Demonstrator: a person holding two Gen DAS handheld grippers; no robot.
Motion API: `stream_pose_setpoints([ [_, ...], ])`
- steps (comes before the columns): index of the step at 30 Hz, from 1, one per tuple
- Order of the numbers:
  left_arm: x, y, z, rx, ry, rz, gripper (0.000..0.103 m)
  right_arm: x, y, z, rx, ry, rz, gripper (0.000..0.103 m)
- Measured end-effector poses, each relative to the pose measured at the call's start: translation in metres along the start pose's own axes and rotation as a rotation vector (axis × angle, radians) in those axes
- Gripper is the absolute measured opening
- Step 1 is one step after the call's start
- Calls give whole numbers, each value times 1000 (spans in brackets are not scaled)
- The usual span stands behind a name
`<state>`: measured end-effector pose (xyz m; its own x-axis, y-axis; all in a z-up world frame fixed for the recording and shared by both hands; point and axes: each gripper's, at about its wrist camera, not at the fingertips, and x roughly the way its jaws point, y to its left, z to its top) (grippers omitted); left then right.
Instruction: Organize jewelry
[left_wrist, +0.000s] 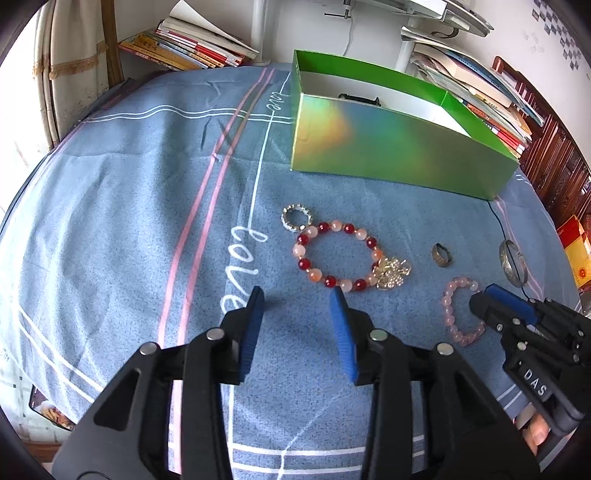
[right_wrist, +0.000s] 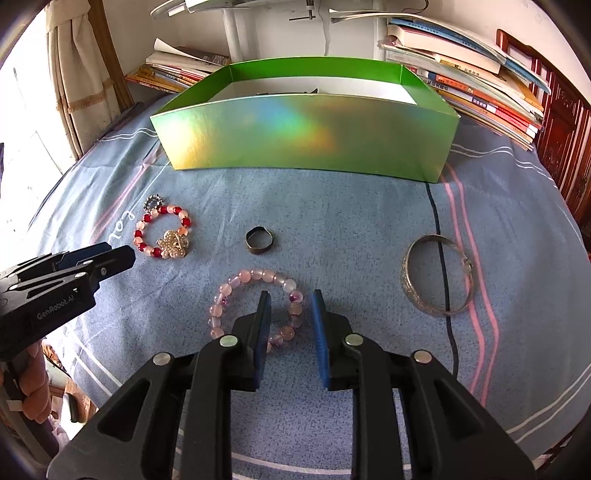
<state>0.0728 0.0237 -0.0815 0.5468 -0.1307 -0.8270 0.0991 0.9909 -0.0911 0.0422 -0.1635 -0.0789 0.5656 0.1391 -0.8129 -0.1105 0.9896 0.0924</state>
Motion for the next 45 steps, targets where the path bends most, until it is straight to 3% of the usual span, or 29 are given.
stream_pose_setpoints([
  [5,6,0,5,-16,-10,4,35,1,8,-1,-34,-10,-22,33],
  [11,6,-1,2,1,-26,43,11,1,12,-3,-59,-19,-41,33],
  [14,5,-1,0,6,-23,32,2,1,14,-3,-68,-21,-29,19],
  [15,5,-2,0,9,-22,29,1,1,15,-3,-72,-19,-22,10],
  [25,-6,1,2,5,-31,-11,1,-10,15,1,-66,-45,-5,8],
  [37,-36,36,24,-90,-83,-66,1,-29,3,11,-22,-90,-22,8],
  [43,-15,28,32,-88,-30,-88,1,-19,5,11,-21,-63,-19,8],
  [45,1,20,36,-89,11,-96,8,-17,5,9,-21,-56,-18,8],
])
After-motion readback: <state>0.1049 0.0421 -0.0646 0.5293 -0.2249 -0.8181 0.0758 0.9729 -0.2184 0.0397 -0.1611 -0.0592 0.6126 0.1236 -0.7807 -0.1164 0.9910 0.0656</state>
